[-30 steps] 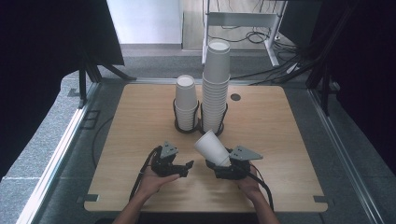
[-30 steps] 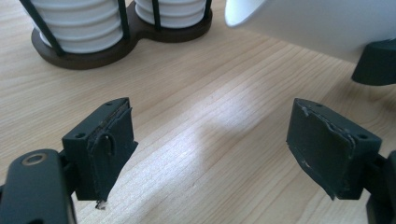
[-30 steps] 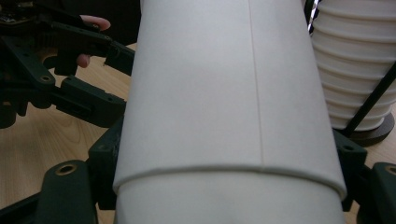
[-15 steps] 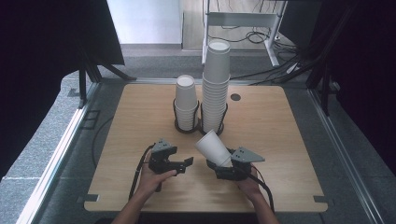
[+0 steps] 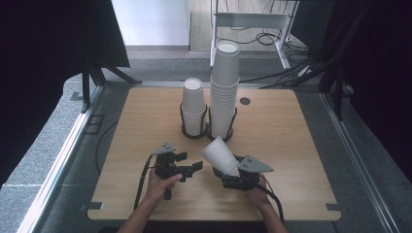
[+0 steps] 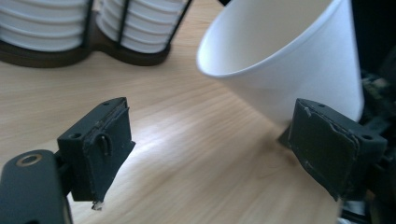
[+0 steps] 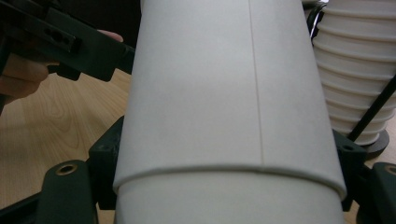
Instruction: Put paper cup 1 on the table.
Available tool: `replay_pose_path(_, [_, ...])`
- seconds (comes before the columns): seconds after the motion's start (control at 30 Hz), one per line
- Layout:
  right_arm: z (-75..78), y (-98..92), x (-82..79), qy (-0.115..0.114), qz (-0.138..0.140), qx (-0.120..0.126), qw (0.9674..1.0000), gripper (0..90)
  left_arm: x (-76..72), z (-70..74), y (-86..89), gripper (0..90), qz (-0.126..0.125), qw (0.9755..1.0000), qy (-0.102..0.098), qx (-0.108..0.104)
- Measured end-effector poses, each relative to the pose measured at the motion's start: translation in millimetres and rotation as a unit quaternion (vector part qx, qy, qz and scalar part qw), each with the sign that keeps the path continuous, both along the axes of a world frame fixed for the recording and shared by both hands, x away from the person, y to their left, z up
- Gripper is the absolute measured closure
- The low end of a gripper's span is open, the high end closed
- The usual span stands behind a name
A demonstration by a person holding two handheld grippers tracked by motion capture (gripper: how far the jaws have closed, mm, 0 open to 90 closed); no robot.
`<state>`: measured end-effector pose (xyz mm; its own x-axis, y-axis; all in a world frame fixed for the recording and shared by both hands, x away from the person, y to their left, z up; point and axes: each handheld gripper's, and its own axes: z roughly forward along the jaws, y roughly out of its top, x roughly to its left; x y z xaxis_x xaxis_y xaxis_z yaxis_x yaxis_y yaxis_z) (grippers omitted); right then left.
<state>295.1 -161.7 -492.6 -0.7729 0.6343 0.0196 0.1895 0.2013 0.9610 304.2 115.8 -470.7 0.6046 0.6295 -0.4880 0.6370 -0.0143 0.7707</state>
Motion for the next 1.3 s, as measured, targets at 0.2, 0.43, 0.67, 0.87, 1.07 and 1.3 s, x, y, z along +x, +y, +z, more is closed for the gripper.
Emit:
replay_pose_path(0.2, [-2.4, 3.8, -0.5, 0.002, 0.005, -0.002, 1.0000, 23.2, 2.0, -4.1, -3.5, 13.3, -0.005, 0.9999, 0.009, -0.011])
replay_pose_path(0.43, [-3.1, 5.0, -1.1, 0.003, 0.008, -0.002, 1.0000, 23.3, 3.0, -4.5, -3.1, 12.0, -0.006, 0.9991, 0.012, -0.040])
replay_pose_path(0.67, [-2.2, 6.3, -2.7, -0.006, 0.008, 0.003, 0.9999, 23.4, 7.8, -1.5, -6.9, 8.4, -0.022, 0.9944, 0.026, -0.101])
replay_pose_path(0.87, [-1.5, 9.4, -5.3, -0.015, 0.008, 0.003, 0.9998, 23.6, 14.2, -2.2, -18.8, 5.4, -0.036, 0.9914, 0.040, -0.119])
replay_pose_path(1.07, [-3.3, 13.5, -6.0, -0.015, 0.012, -0.003, 0.9998, 23.7, 22.0, -5.4, -27.6, 0.0, -0.034, 0.9883, 0.054, -0.139])
replay_pose_path(1.3, [-6.3, 19.9, -6.8, -0.017, 0.016, -0.012, 0.9997, 23.8, 29.5, -8.8, -36.8, 0.0, -0.035, 0.9857, 0.071, -0.149])
